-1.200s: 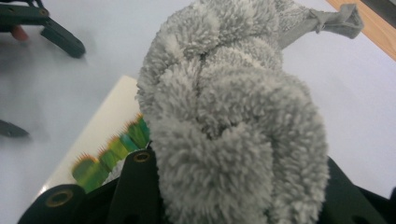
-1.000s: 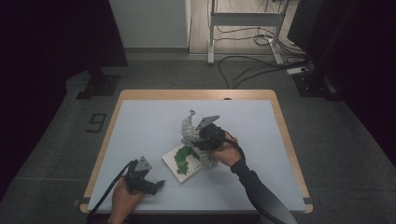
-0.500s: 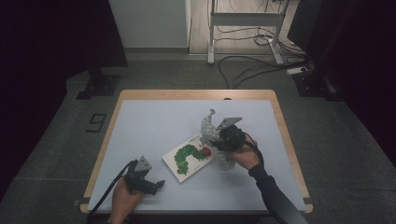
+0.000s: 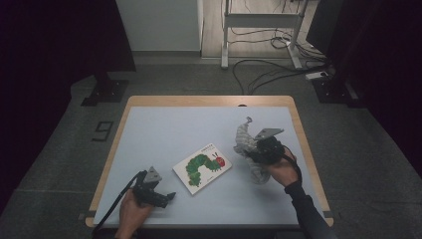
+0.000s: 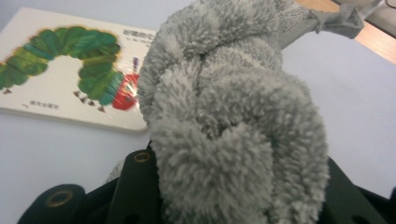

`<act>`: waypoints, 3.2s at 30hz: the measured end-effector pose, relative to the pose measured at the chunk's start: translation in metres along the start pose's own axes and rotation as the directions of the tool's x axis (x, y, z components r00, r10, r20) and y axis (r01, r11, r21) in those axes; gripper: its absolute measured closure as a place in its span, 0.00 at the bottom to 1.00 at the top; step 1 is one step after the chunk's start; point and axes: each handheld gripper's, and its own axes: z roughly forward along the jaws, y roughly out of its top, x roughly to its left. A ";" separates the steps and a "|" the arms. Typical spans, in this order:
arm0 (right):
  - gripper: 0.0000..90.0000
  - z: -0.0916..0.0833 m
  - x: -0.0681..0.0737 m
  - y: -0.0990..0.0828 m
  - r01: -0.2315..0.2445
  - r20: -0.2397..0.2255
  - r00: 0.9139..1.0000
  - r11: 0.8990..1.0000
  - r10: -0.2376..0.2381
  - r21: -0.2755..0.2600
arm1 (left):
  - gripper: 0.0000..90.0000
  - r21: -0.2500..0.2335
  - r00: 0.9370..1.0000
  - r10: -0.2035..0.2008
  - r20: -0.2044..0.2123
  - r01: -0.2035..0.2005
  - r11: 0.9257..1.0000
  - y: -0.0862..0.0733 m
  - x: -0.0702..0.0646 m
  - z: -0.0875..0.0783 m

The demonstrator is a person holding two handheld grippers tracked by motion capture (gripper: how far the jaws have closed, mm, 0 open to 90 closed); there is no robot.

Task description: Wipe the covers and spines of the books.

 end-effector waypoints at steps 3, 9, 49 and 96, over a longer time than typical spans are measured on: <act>0.65 -0.007 -0.006 -0.008 -0.016 0.018 1.000 1.000 0.016 0.000 | 0.00 0.000 1.000 0.000 -0.001 0.000 1.000 0.000 0.000 0.000; 0.65 -0.021 -0.017 -0.025 -0.041 0.055 0.998 0.999 0.041 0.007 | 0.00 0.000 1.000 0.000 -0.001 0.000 1.000 0.000 0.000 0.000; 0.58 -0.022 -0.038 -0.122 -0.166 0.157 0.977 0.979 0.147 0.117 | 0.00 -0.001 1.000 -0.003 -0.001 0.003 1.000 0.000 0.000 0.000; 0.00 -0.009 -0.011 -0.050 -0.057 0.060 0.997 0.998 0.057 0.010 | 0.00 -0.001 1.000 -0.001 0.001 0.001 1.000 0.000 0.000 0.000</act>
